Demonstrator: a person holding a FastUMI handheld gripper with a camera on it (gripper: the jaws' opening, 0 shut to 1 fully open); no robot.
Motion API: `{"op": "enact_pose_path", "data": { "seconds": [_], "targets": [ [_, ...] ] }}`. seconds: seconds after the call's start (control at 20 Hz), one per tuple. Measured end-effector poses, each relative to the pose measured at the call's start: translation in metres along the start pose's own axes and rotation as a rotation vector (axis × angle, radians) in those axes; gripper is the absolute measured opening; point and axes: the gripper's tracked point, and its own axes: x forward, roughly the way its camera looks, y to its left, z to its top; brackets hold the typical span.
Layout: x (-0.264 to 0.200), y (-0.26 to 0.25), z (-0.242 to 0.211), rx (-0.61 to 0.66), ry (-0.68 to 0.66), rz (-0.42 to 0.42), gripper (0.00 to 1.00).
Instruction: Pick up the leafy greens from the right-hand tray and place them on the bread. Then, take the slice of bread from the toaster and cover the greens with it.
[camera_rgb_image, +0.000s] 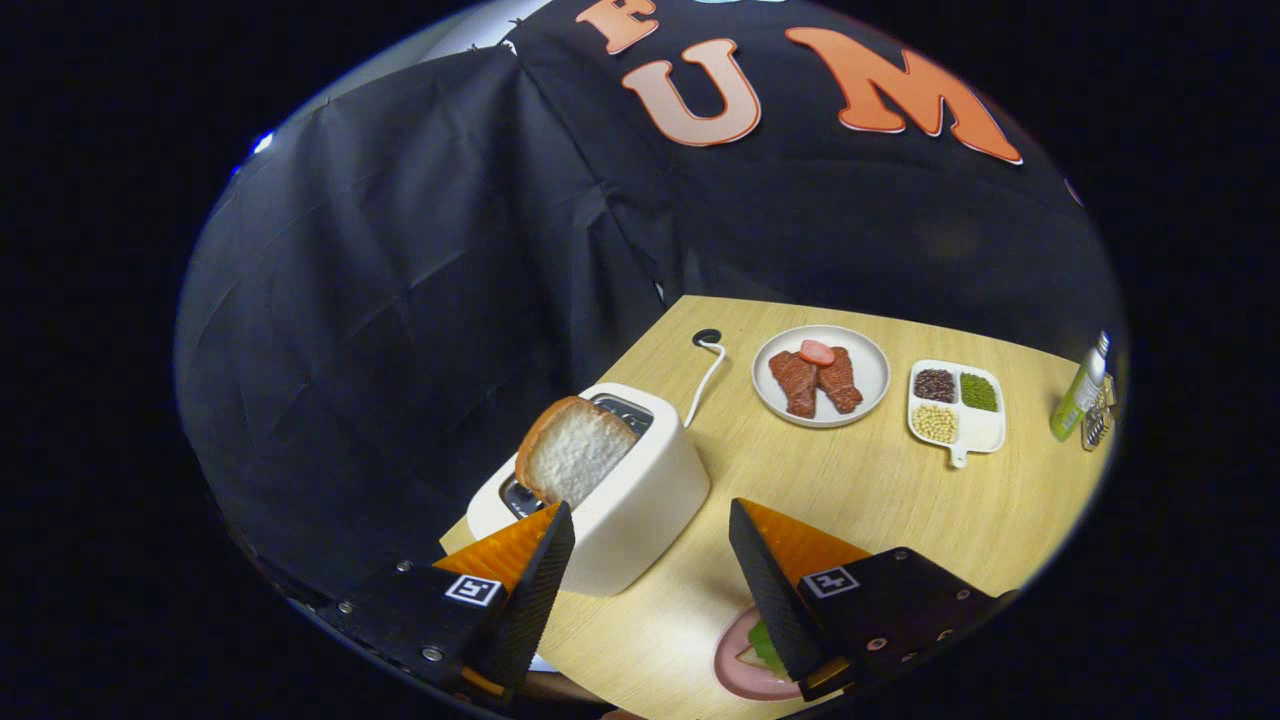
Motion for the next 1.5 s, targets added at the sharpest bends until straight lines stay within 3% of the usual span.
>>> {"op": "enact_pose_path", "data": {
  "seconds": [0.45,0.6,1.05,1.25,1.35,1.5],
  "targets": [
    [0.043,0.06,0.045,-0.086,0.048,0.011,0.94],
    [0.058,0.05,0.034,-0.105,0.104,-0.076,0.94],
    [0.083,0.044,0.023,-0.084,0.17,-0.126,0.83],
    [0.082,0.035,0.006,-0.021,0.218,-0.143,0.66],
    [0.081,0.04,-0.004,0.024,0.25,-0.114,0.51],
    [0.075,0.039,0.005,-0.008,0.207,-0.111,0.28]
  ]
}}
